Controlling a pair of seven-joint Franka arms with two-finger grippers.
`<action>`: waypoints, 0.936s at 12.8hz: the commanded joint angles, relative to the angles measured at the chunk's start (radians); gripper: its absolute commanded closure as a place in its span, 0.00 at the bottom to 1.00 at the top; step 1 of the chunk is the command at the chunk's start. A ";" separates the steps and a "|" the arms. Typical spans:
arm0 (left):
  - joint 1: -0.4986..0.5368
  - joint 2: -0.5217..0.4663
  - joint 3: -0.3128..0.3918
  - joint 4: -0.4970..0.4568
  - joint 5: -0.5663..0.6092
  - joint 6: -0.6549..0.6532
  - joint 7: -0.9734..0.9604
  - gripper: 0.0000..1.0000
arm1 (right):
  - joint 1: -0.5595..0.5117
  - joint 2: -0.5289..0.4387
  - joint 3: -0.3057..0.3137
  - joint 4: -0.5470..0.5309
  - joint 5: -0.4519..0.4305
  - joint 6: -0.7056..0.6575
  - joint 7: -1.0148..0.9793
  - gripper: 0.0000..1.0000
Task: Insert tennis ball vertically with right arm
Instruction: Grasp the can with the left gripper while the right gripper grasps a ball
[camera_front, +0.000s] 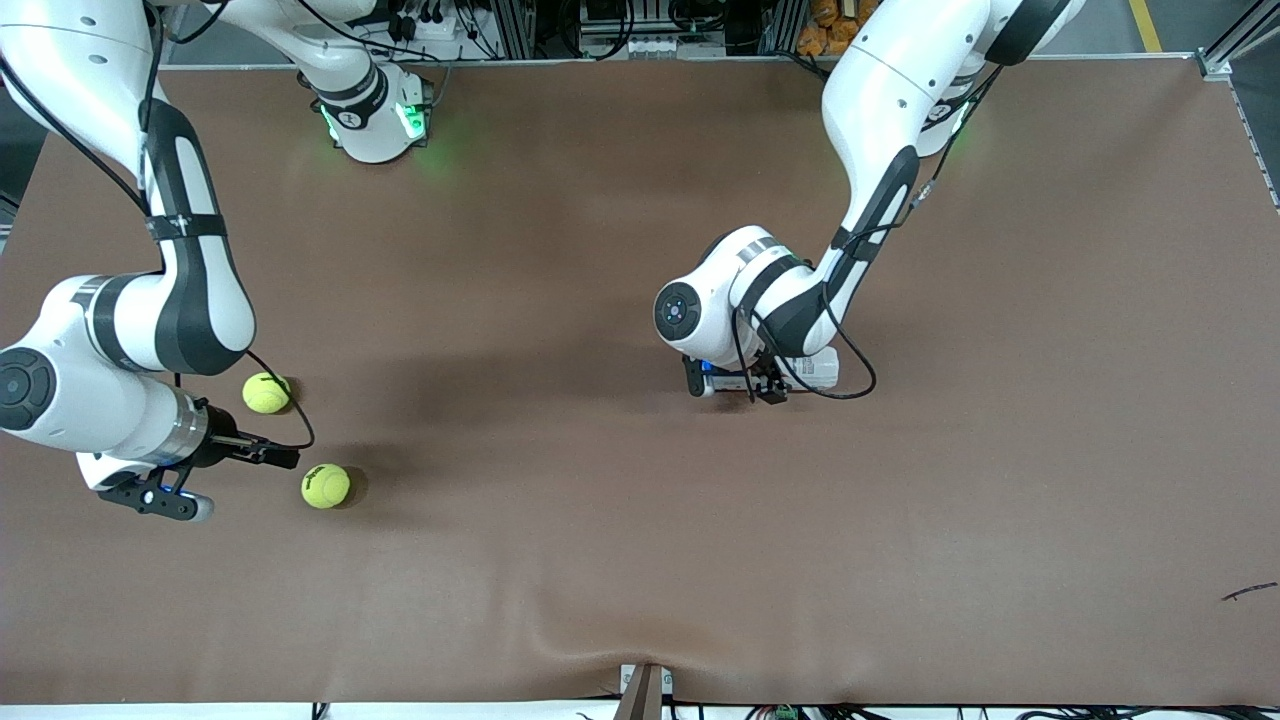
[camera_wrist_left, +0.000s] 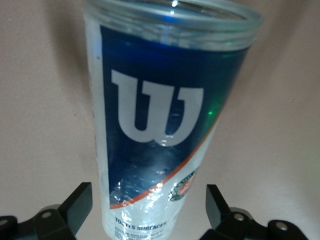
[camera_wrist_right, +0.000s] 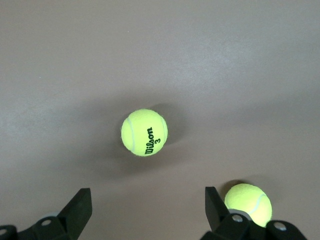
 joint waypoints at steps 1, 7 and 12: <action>-0.007 0.027 0.006 0.012 0.033 -0.001 0.005 0.00 | -0.003 0.052 0.009 0.008 0.009 0.066 0.011 0.00; -0.015 0.041 0.006 0.007 0.082 -0.010 0.007 0.00 | 0.018 0.175 0.010 0.008 0.015 0.245 0.140 0.00; -0.015 0.047 0.006 0.009 0.088 -0.010 0.013 0.00 | 0.035 0.220 0.009 -0.004 0.003 0.319 0.190 0.00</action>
